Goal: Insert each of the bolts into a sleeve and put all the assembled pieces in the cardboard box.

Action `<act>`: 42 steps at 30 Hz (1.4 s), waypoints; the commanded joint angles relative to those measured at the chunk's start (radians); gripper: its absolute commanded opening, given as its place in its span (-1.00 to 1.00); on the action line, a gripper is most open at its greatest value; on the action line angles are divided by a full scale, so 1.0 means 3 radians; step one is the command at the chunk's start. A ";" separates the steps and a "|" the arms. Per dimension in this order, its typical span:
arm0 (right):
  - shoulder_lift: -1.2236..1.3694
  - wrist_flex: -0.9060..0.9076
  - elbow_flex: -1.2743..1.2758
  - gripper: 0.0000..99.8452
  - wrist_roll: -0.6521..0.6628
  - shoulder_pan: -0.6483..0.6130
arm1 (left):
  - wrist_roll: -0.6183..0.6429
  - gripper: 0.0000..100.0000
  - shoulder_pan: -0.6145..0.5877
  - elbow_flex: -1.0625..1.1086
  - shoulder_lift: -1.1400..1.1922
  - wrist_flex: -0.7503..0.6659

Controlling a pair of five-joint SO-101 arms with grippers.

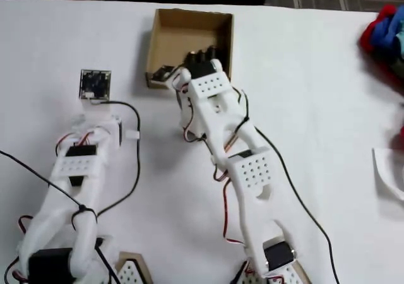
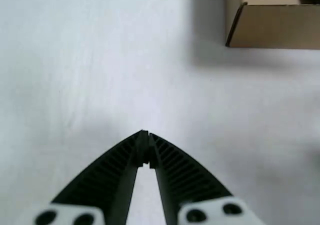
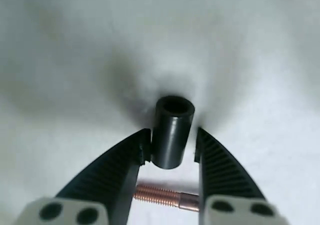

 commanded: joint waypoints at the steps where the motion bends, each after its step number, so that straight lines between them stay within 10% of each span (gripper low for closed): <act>1: -0.0069 -0.0049 0.0051 -0.70 0.0015 0.0018 | -0.0036 -0.95 -0.0036 -0.0023 -0.0133 -0.0061; 25: -0.0008 -0.0182 0.0051 -0.96 -0.0082 0.0182 | -0.0036 -0.95 -0.0036 -0.0018 -0.0138 -0.0061; 36: -0.2100 0.0018 0.0716 -0.96 -0.0578 0.0780 | -0.0031 -0.95 -0.0020 -0.0054 -0.0138 0.0066; 42: -0.3393 -0.0903 0.2097 -0.96 -0.0598 0.1389 | -0.0036 -0.95 0.0563 -0.0703 -0.0102 0.1161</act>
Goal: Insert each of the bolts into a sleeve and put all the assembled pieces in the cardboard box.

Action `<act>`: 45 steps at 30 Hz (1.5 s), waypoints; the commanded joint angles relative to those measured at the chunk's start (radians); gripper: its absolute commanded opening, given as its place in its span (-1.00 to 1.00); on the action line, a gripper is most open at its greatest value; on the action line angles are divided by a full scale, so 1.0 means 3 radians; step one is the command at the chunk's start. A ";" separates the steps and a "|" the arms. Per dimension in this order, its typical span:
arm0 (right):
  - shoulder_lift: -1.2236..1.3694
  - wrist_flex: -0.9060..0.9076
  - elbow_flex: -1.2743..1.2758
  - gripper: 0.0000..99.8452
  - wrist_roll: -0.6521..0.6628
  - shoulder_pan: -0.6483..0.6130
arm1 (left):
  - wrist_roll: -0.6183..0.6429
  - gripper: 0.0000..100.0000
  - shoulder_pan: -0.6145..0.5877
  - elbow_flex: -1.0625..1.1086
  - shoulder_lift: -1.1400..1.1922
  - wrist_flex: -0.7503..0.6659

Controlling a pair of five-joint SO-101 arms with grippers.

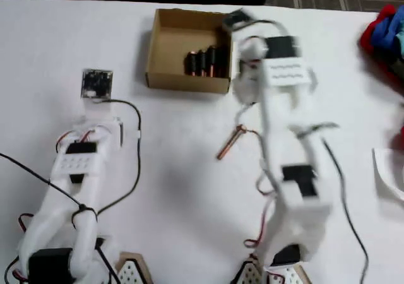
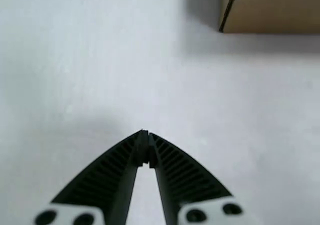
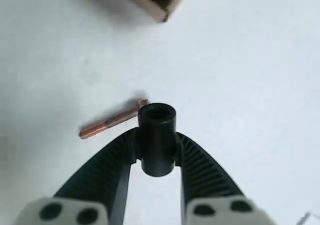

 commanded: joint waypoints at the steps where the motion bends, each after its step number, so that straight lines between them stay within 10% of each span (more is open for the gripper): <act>1: -0.1025 -0.0601 0.0869 -0.96 -0.0102 0.0345 | -0.0092 -0.95 0.0583 -0.0586 -0.0061 0.0803; 6: -0.1869 -0.1409 0.2051 -0.96 -0.0941 0.0688 | -0.0803 -0.95 0.1355 -0.1777 0.0568 0.2041; 13: -0.2447 -0.1956 0.2189 -0.96 -0.1284 0.0770 | -0.0675 -0.95 0.1488 -0.3337 0.1652 0.3089; 26: -0.2253 -0.3035 0.2209 -0.96 -0.1299 0.0754 | -0.0650 -0.95 0.1933 -0.4861 0.2977 0.3299; 45: -0.2232 -0.3041 0.2245 -0.96 -0.1263 0.0867 | -0.0153 -0.95 0.2373 -0.6406 0.4429 0.3294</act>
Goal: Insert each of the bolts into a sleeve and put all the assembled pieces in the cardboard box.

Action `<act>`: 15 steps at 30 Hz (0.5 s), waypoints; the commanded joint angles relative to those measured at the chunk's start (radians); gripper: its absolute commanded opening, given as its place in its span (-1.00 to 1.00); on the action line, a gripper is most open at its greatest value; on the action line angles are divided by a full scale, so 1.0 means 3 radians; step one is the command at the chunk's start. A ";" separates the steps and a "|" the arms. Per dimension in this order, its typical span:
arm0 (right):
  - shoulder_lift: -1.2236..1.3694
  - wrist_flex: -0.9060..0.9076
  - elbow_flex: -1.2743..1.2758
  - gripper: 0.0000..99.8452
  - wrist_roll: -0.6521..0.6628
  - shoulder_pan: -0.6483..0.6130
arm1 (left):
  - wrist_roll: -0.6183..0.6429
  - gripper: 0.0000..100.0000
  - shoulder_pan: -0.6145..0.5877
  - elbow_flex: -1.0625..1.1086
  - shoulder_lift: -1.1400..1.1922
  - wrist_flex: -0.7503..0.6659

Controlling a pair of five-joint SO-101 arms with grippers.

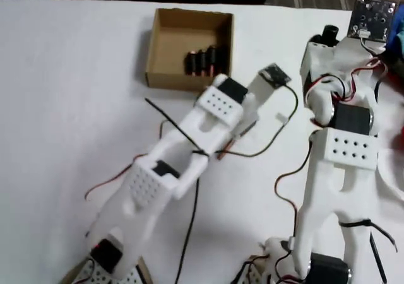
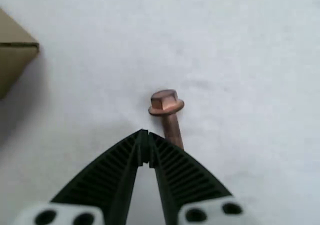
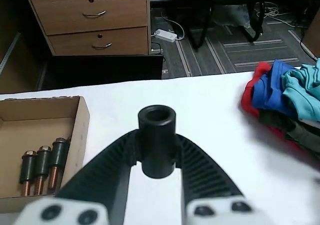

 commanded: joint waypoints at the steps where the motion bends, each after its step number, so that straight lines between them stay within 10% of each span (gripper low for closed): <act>1: -0.0018 -0.0074 -0.0072 -0.96 0.0005 0.0043 | 0.0199 -0.95 0.0036 -0.0412 0.0118 0.0128; 15: -0.0013 -0.0079 -0.0061 -0.96 0.0005 0.0043 | 0.0552 -0.67 0.0046 -0.1015 0.0491 0.0471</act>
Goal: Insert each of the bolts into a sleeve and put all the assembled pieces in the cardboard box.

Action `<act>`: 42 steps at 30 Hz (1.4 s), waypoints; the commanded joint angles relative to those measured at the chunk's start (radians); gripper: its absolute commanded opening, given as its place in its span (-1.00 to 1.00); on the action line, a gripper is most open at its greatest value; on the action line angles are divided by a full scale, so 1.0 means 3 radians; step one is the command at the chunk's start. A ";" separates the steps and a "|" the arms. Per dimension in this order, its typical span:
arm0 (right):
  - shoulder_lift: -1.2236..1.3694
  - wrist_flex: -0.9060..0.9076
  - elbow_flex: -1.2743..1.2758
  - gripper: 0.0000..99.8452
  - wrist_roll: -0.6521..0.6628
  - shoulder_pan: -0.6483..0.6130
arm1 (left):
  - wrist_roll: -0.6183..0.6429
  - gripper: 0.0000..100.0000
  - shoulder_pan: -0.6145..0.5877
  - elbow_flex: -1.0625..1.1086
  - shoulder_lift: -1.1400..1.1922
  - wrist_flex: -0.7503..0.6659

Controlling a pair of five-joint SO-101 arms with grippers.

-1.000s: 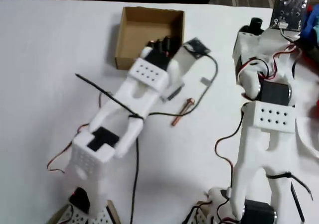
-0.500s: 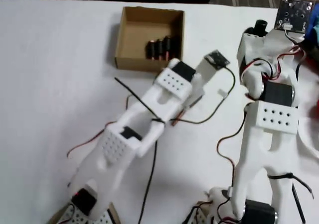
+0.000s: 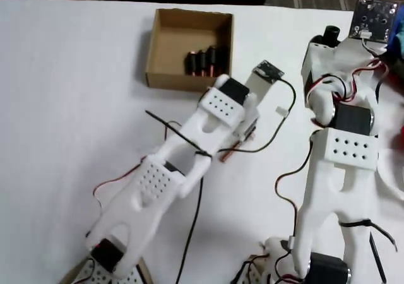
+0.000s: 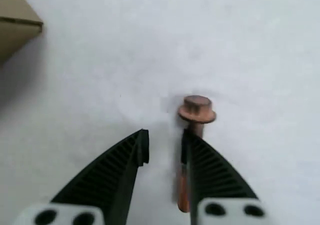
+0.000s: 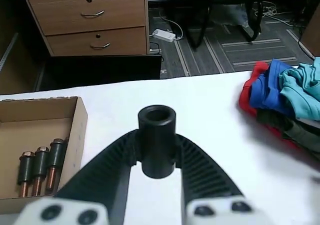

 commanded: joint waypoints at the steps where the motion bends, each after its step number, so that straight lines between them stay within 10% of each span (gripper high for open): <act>1: -0.0013 -0.0079 -0.0061 -0.96 0.0005 0.0023 | 0.0015 -0.68 0.0041 -0.0212 -0.0046 0.0031; 42: 0.0320 -0.0146 -0.0148 -0.96 0.0005 0.0033 | -0.0189 -0.72 0.0261 -0.0136 0.0230 -0.0015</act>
